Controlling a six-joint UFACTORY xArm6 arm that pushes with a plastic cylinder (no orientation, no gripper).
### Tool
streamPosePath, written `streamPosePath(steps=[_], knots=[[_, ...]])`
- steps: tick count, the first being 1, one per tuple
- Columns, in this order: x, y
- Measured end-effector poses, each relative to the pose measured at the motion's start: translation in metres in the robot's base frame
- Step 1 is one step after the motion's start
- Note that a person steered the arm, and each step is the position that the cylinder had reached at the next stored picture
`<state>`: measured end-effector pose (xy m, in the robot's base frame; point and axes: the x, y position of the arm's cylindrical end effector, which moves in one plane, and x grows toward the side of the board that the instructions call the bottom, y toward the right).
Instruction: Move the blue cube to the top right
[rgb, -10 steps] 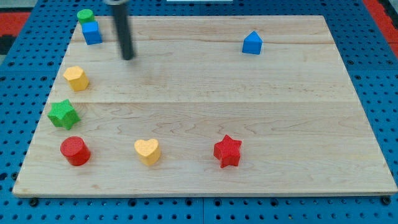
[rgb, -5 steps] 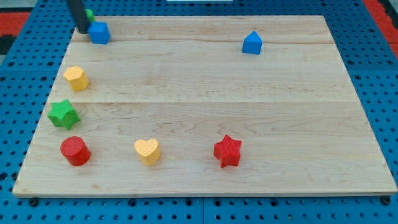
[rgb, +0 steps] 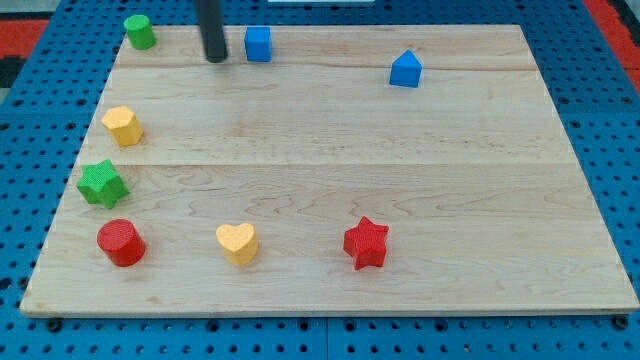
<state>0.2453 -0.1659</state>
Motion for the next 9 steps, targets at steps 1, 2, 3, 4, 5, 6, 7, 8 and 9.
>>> streamPosePath(steps=[1,2,3,4,5,6,7,8,9], knots=[[-0.02,0.044],[-0.011,0.145],[-0.011,0.243],[-0.012,0.207],[-0.027,0.157],[-0.038,0.211],[-0.039,0.256],[-0.037,0.269],[-0.037,0.264]])
